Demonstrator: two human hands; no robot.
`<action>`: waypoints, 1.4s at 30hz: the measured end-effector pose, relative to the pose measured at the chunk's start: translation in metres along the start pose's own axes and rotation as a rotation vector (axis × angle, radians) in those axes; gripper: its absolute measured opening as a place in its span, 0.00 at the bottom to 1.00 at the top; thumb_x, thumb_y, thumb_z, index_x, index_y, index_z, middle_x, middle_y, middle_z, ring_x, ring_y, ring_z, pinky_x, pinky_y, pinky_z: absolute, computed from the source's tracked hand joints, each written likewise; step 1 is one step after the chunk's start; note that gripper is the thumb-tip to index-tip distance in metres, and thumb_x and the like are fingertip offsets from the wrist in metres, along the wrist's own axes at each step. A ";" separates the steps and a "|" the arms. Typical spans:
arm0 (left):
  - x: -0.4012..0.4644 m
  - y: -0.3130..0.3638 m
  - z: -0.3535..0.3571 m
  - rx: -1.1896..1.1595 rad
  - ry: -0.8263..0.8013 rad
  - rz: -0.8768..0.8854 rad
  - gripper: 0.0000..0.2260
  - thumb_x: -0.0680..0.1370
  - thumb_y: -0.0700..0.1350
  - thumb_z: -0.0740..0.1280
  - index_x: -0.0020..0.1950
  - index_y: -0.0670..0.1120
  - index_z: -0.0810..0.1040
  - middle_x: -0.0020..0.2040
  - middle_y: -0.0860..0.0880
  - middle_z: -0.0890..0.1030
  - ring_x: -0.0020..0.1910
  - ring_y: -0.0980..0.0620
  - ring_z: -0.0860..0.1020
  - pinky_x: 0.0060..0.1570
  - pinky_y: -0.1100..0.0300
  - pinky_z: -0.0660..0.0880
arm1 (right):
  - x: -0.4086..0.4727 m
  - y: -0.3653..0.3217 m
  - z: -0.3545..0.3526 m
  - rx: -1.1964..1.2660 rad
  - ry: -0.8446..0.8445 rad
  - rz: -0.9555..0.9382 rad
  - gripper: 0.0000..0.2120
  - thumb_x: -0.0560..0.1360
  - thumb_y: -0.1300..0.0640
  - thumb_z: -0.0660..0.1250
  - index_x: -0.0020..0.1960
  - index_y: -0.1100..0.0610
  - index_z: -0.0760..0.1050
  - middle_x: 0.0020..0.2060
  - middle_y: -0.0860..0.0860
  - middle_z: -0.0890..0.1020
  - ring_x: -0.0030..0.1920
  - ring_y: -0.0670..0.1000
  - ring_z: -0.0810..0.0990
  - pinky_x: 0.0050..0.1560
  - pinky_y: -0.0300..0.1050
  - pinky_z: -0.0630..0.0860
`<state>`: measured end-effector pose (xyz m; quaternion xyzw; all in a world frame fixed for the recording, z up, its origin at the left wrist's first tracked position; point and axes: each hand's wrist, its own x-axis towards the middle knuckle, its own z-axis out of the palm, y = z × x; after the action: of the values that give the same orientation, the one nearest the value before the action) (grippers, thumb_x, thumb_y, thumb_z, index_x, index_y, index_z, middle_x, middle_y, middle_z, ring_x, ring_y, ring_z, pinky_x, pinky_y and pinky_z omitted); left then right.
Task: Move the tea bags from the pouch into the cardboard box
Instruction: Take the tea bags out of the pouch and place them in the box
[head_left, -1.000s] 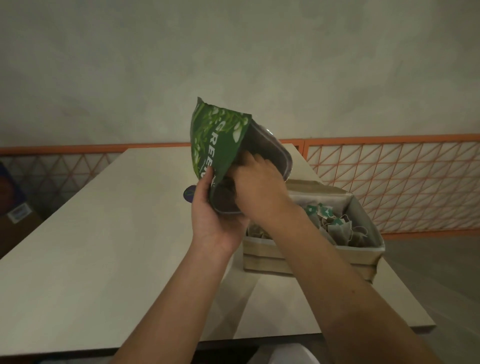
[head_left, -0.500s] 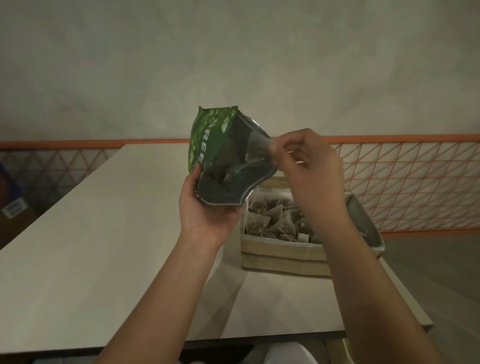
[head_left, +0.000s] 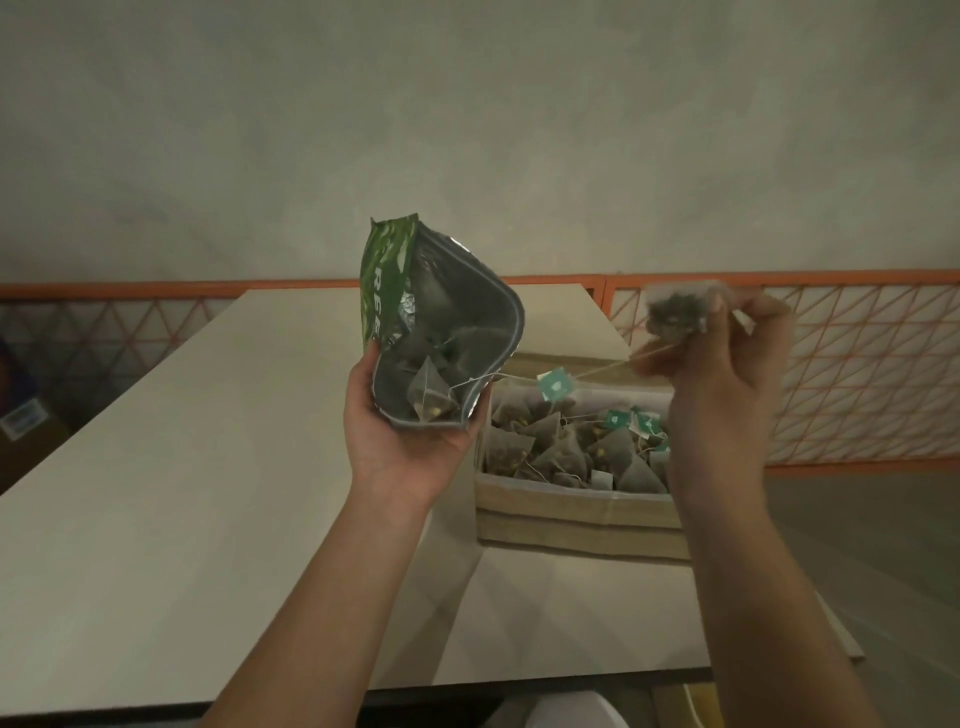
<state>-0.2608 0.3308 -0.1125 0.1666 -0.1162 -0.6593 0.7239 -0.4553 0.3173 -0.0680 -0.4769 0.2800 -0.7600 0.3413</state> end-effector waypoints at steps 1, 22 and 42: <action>0.000 -0.001 0.000 -0.006 0.007 0.006 0.21 0.75 0.58 0.67 0.59 0.45 0.86 0.67 0.38 0.80 0.68 0.39 0.77 0.68 0.47 0.73 | -0.001 0.007 -0.002 -0.076 -0.015 0.040 0.02 0.83 0.57 0.57 0.52 0.51 0.68 0.51 0.60 0.79 0.38 0.52 0.80 0.35 0.41 0.78; 0.000 -0.004 0.006 0.012 -0.004 0.041 0.25 0.80 0.59 0.62 0.72 0.46 0.77 0.72 0.41 0.76 0.61 0.41 0.77 0.50 0.53 0.79 | -0.047 0.048 0.028 -0.620 -0.506 0.155 0.11 0.74 0.50 0.72 0.55 0.51 0.83 0.45 0.45 0.85 0.42 0.40 0.80 0.46 0.39 0.78; -0.001 -0.001 -0.002 -0.027 -0.048 0.039 0.21 0.80 0.58 0.63 0.66 0.47 0.82 0.68 0.42 0.80 0.59 0.43 0.81 0.48 0.55 0.82 | 0.016 0.000 0.010 -0.404 -0.278 0.113 0.06 0.78 0.52 0.68 0.50 0.54 0.81 0.34 0.62 0.76 0.30 0.50 0.73 0.33 0.38 0.75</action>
<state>-0.2608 0.3317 -0.1141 0.1385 -0.1280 -0.6502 0.7360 -0.4512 0.3040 -0.0559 -0.6189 0.4029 -0.5956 0.3160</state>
